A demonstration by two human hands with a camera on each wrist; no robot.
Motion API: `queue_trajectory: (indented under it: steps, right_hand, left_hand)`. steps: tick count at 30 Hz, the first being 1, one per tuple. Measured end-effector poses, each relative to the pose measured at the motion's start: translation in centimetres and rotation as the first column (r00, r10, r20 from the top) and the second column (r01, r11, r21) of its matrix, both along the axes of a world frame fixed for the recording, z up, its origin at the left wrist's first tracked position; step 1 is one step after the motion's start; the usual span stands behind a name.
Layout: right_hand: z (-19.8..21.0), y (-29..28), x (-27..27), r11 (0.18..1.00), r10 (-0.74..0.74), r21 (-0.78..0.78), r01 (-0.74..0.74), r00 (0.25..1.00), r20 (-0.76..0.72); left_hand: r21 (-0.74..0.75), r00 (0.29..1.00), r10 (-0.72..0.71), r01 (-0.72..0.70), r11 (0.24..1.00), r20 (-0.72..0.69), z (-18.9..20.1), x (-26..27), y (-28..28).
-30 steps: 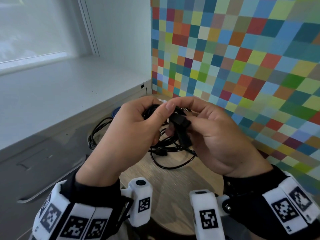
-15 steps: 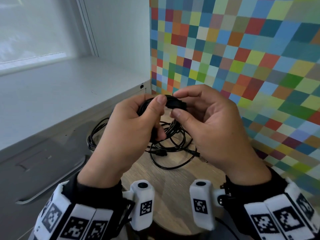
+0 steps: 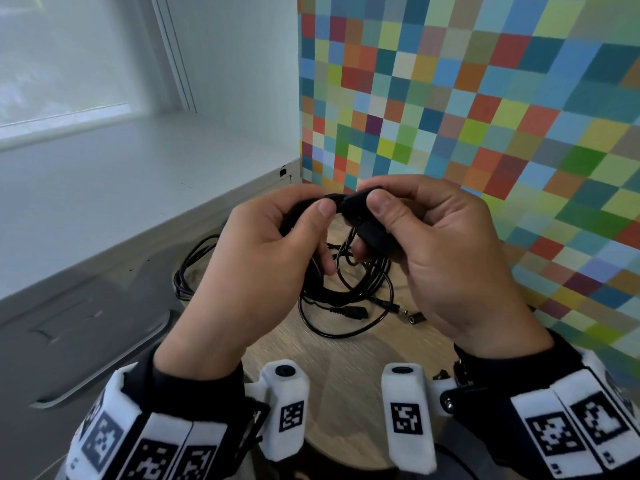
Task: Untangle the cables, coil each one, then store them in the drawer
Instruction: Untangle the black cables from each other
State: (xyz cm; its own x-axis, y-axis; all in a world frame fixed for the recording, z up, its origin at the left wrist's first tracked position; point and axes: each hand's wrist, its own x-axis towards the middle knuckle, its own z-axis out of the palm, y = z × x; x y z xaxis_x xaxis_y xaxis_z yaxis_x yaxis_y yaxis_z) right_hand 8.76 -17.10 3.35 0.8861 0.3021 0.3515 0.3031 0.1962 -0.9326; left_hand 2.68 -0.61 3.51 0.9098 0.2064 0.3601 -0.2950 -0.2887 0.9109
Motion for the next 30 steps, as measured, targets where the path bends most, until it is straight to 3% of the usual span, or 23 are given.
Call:
queue_trajectory:
  steps: [8, 15, 19, 24, 26, 28, 30]
  right_hand:
    - [-0.2, -0.2, 0.2, 0.996, 0.092, -0.009, -0.093, 0.994, -0.049]
    - [-0.2, 0.2, 0.2, 0.987, 0.138, 0.103, -0.127, 0.985, -0.100]
    - [0.0, 0.5, -0.1, 0.978, 0.174, 0.139, -0.157, 0.978, -0.113]
    - [0.1, 0.1, 0.5, 0.972, 0.176, 0.188, -0.139, 0.964, -0.197]
    - [-0.4, 0.2, 0.8, 0.984, 0.165, 0.095, -0.149, 0.965, -0.205]
    - [-1.0, 0.5, 0.5, 0.967, 0.213, -0.100, -0.234, 0.959, -0.185]
    - [-1.4, 0.7, -0.1, 0.874, 0.345, -0.300, -0.382, 0.923, -0.171]
  left_hand:
    - [0.046, 0.998, 0.052, -0.051, 0.998, -0.023, -0.3, 0.3, 0.1]
    - [0.171, 0.998, 0.063, -0.058, 0.984, -0.025, -0.2, 0.1, 0.2]
    - [0.080, 0.998, 0.064, -0.062, 0.995, -0.022, -0.5, 0.3, 0.4]
    - [-0.217, 1.000, 0.019, -0.014, 0.976, 0.020, 0.1, 0.2, 0.6]
    - [-0.338, 0.999, 0.003, 0.015, 0.941, 0.054, 0.2, 0.4, 0.8]
    - [-0.424, 0.997, -0.001, 0.035, 0.905, 0.080, 0.3, 0.4, 0.8]
    - [-0.462, 0.994, 0.015, 0.037, 0.886, 0.107, 0.3, 0.4, 0.8]
